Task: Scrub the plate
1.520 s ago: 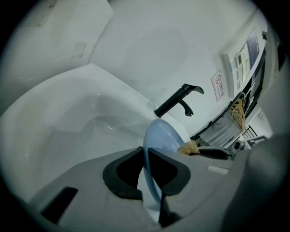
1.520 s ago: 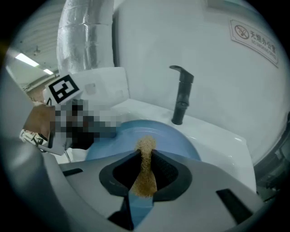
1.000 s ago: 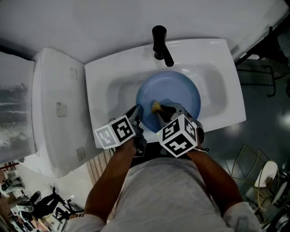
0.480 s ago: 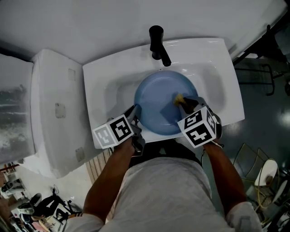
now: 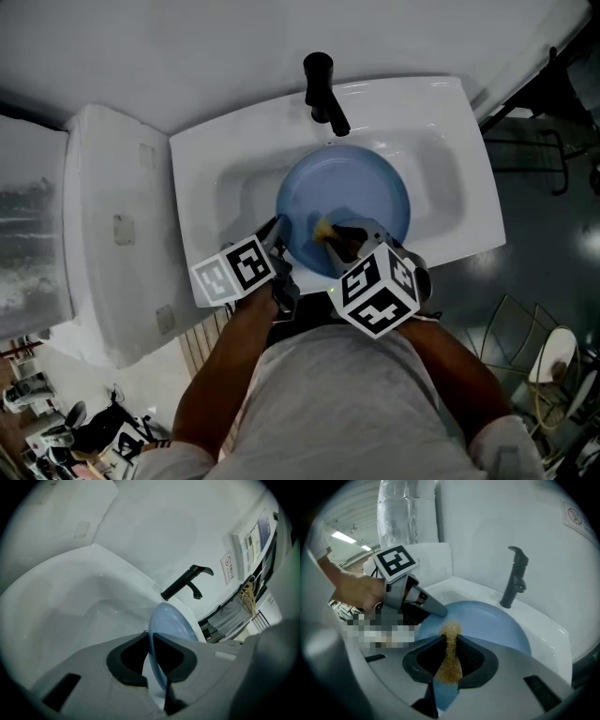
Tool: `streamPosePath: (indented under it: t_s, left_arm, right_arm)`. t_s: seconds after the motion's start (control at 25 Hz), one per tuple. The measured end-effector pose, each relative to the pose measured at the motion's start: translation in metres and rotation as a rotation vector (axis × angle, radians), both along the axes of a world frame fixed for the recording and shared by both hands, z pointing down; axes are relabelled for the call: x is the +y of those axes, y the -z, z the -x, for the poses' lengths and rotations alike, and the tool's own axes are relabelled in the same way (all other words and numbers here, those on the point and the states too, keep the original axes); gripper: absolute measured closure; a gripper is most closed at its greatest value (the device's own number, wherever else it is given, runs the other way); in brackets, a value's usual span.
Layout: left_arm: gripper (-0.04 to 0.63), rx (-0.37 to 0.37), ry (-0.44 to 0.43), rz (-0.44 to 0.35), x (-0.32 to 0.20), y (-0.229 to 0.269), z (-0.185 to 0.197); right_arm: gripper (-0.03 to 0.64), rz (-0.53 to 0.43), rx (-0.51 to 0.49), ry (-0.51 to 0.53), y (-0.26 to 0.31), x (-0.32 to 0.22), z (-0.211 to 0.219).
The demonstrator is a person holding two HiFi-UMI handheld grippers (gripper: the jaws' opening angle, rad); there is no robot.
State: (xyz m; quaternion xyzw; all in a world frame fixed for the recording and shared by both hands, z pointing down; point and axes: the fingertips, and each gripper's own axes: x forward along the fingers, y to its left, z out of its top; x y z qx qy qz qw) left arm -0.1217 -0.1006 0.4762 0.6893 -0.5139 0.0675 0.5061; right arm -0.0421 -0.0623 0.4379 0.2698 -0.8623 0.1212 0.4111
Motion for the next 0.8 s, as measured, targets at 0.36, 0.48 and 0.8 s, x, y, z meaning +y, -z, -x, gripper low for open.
streamPosePath:
  t_s: [0.36,0.48,0.8]
  left_arm:
    - [0.565,-0.004,0.004,0.011,0.000,-0.002,0.001]
    - [0.563,-0.001,0.001,0.017,0.000,-0.004,0.001]
    - [0.565,0.001,-0.008,0.032,-0.002,-0.007,-0.001]
  right_arm:
    - [0.554,0.030,0.066,0.079,-0.025,0.018,0.012]
    - [0.554,0.027,0.101,0.055,-0.028,0.012,-0.008]
    - [0.554,0.021,0.163,-0.039,-0.029,-0.006,-0.058]
